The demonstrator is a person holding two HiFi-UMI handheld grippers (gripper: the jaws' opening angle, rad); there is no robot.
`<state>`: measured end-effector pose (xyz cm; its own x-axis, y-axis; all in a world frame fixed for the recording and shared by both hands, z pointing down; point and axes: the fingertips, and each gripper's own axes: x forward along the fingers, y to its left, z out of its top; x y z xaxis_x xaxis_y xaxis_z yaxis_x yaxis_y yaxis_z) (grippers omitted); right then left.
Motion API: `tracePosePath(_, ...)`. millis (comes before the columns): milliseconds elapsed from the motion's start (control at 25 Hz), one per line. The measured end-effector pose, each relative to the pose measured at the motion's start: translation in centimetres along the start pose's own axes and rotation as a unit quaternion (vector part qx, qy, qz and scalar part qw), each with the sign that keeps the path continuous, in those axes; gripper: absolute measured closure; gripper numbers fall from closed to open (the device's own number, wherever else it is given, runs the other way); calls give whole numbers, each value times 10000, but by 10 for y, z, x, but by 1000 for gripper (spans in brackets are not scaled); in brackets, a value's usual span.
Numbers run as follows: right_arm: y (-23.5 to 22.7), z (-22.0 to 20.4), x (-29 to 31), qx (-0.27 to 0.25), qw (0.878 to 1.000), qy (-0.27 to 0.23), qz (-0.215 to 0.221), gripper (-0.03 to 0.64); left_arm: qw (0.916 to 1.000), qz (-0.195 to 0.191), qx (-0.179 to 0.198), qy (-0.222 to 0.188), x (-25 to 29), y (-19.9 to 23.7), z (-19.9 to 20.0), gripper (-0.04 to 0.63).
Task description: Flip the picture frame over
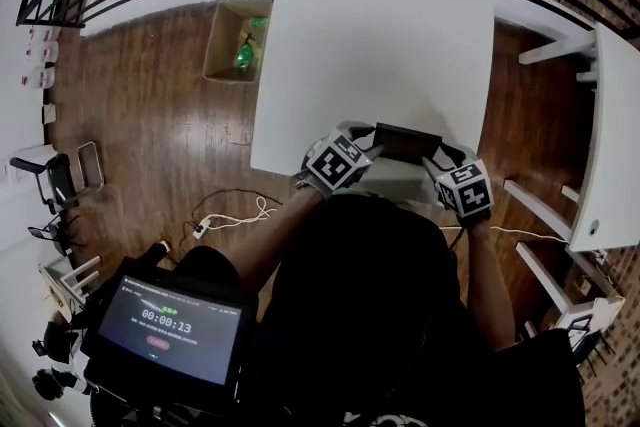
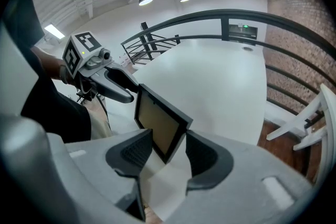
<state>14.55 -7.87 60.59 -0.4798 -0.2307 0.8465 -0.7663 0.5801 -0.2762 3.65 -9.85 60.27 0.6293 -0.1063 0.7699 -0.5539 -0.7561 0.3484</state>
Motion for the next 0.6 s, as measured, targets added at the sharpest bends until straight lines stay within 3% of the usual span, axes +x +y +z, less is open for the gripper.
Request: tracePosePath(600,-27,13,33,233,9993,263,161,436,9992,-119,-154,337,29,36,7,430)
